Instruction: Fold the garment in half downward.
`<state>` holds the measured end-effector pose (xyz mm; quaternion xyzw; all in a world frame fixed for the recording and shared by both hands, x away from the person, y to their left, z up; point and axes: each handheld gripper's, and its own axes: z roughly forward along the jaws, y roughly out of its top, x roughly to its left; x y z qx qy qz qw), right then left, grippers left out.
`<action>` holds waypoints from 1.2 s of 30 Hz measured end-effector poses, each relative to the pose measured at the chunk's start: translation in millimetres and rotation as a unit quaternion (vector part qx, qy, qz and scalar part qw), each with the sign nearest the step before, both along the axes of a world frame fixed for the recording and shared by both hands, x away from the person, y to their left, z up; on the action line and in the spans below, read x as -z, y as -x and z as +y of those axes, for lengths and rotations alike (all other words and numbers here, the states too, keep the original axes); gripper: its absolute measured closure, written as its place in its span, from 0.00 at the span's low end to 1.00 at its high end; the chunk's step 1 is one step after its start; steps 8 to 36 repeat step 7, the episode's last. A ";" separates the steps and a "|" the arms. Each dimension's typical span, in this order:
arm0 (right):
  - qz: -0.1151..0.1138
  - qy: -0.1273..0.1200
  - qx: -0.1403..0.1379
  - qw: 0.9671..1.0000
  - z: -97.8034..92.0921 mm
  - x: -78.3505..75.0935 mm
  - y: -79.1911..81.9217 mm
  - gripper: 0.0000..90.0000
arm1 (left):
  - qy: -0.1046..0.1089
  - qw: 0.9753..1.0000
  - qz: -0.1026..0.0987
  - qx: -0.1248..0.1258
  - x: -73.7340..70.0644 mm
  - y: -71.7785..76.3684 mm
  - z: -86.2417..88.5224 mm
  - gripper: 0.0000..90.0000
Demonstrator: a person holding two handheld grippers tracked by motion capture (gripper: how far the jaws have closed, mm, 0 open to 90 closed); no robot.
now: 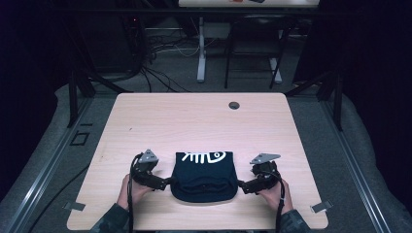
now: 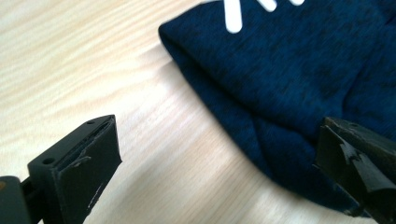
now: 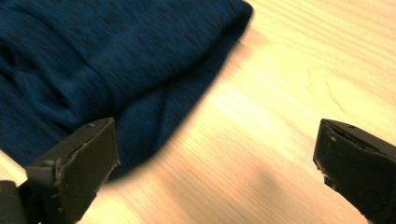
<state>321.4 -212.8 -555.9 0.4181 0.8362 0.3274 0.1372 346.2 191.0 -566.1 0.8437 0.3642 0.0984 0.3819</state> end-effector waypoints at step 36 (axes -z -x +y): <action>0.017 0.017 0.010 1.000 -9.0 9.4 -2.1 0.00 | -0.003 1.000 0.018 -0.011 10.0 0.1 7.5 0.00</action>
